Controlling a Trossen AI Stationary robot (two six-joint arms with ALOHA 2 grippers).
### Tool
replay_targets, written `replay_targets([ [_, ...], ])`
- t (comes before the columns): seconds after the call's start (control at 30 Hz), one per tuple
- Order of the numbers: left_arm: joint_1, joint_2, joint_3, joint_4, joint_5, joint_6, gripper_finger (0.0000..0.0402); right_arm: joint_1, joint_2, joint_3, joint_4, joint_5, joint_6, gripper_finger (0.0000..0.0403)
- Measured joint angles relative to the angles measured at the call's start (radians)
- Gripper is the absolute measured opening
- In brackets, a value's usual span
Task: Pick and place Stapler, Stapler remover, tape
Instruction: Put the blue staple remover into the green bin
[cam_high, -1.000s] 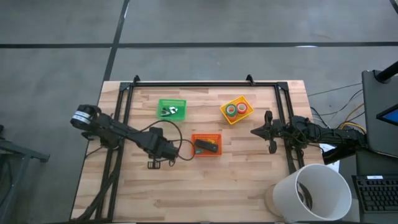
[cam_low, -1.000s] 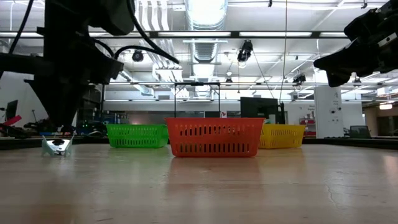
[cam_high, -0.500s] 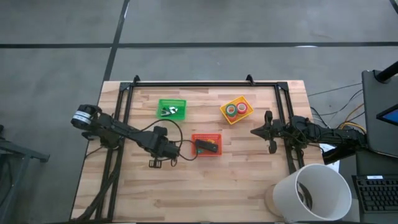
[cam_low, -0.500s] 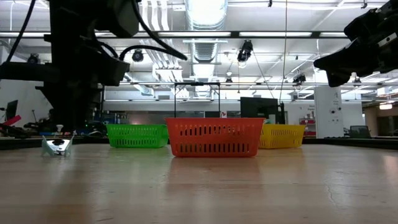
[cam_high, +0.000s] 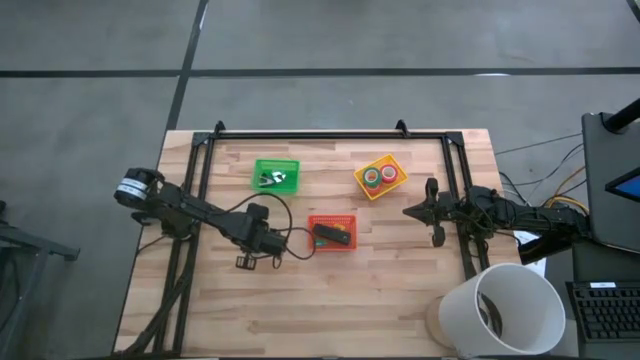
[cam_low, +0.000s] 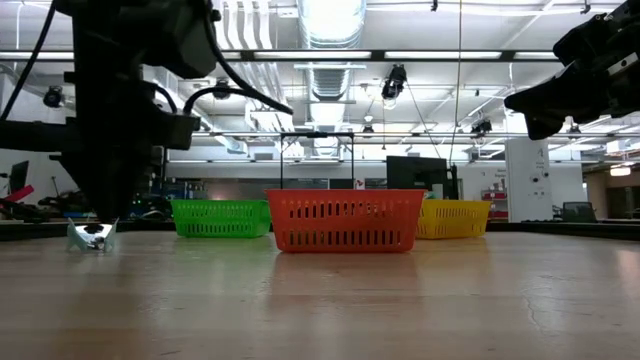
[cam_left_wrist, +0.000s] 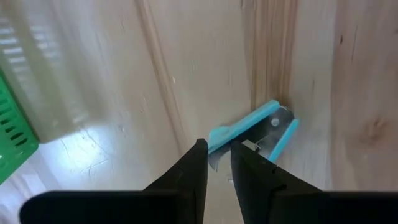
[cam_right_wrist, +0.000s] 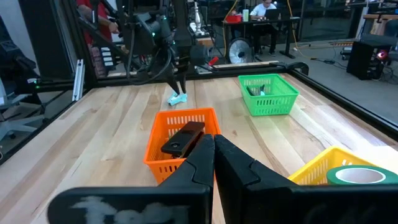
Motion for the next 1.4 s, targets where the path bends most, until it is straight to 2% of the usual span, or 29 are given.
replay_targets([
  [1.1,0.005,0.003,-0.023,0.01,0.001,0.034,0.0067,0.0,0.0,0.0,0.0,0.0,0.0,0.0008],
  [1.4,0.005,0.001,-0.049,0.013,-0.007,-0.009,0.0067,0.0,0.0,0.0,0.0,0.0,0.0,0.0009],
])
